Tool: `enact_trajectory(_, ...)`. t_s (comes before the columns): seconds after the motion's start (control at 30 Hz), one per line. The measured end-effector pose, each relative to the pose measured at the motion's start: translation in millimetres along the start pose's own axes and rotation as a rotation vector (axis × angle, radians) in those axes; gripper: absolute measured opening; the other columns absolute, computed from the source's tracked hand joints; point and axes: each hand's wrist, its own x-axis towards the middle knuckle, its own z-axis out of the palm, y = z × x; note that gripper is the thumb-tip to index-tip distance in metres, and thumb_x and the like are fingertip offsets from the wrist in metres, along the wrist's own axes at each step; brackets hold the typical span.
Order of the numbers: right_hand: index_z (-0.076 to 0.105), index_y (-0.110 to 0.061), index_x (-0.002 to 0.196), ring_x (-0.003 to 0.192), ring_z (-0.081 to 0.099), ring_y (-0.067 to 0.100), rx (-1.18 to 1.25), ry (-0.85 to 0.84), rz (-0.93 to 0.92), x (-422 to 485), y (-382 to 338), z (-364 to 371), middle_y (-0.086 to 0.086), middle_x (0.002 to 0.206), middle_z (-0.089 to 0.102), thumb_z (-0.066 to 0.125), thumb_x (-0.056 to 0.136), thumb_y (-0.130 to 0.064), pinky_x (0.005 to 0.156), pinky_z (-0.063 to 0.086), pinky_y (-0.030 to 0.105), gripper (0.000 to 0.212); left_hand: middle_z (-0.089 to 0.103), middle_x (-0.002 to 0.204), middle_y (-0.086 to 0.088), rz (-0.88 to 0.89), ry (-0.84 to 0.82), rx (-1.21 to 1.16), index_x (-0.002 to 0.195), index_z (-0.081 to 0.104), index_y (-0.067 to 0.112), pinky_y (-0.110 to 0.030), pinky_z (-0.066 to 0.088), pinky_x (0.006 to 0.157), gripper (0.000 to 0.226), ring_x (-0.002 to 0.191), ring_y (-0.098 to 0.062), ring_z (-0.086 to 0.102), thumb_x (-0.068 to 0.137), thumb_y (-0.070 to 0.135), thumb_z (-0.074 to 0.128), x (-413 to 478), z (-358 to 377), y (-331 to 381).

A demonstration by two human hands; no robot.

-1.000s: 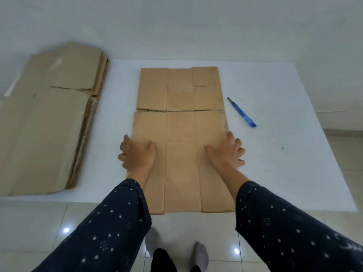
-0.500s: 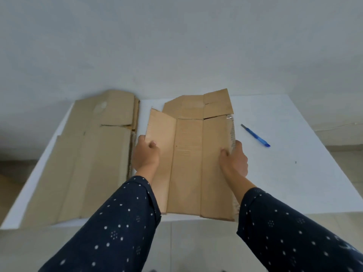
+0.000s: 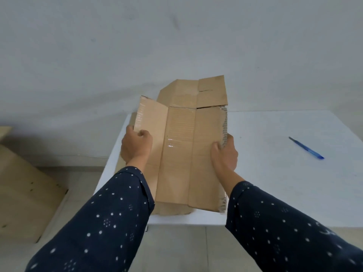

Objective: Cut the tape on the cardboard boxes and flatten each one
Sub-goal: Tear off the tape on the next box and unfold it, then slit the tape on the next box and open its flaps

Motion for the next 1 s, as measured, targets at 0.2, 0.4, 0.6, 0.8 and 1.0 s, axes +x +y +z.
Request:
enact_trajectory(0.2, 0.038, -0.024, 0.143, 0.082, 0.058, 0.013, -0.05, -0.236, 0.017, -9, -3, 65, -0.003, 0.11, 0.061, 0.041, 0.093, -0.013, 0.074, 0.051, 0.033, 0.051, 0.064, 0.099, -0.006, -0.035, -0.02, 0.049, 0.118, 0.054, 0.011, -0.04, 0.051, 0.068, 0.024, 0.082, -0.029, 0.06, 0.096, 0.02, 0.052, 36, -17, -74)
enact_trajectory(0.4, 0.035, -0.027, 0.15, 0.112, 0.059, 0.026, -0.311, -0.457, 0.09, 8, 21, 99, 0.003, 0.135, 0.059, 0.041, 0.089, -0.01, 0.089, 0.051, 0.034, 0.064, 0.06, 0.111, -0.009, 0.005, -0.182, 0.132, 0.126, 0.049, 0.011, -0.037, 0.048, 0.066, 0.045, 0.089, -0.027, 0.059, 0.082, 0.014, 0.061, 48, 2, -138)
enact_trajectory(0.6, 0.048, -0.025, 0.137, 0.088, 0.054, 0.02, -0.522, -0.467, 0.073, 25, 49, 107, 0.001, 0.115, 0.063, 0.052, 0.095, -0.025, 0.073, 0.047, 0.031, 0.042, 0.043, 0.143, -0.019, -0.043, -0.369, 0.429, 0.158, 0.012, 0.01, -0.051, 0.039, 0.102, 0.078, 0.132, -0.04, 0.037, 0.093, 0.017, 0.054, 58, 27, -161)
enact_trajectory(0.8, 0.051, -0.026, 0.137, 0.095, 0.06, 0.022, -0.703, -0.55, -0.001, 36, 61, 100, 0.0, 0.113, 0.063, 0.055, 0.094, -0.044, 0.072, 0.049, 0.032, 0.047, 0.038, 0.145, -0.01, -0.081, -0.503, 0.633, 0.14, 0.037, 0.016, -0.054, 0.033, 0.107, 0.043, 0.13, -0.04, 0.033, 0.097, 0.019, 0.042, 59, 41, -164)
enact_trajectory(1.0, 0.028, -0.025, 0.153, 0.128, 0.047, 0.024, -0.911, -0.601, -0.191, 42, 52, 59, 0.002, 0.139, 0.049, 0.035, 0.103, -0.048, 0.086, 0.044, 0.036, 0.056, 0.017, 0.163, -0.007, 0.08, -0.469, 0.629, 0.149, 0.034, 0.021, -0.055, 0.014, 0.119, 0.059, 0.147, -0.035, 0.016, 0.095, 0.033, 0.055, 32, 66, -96)
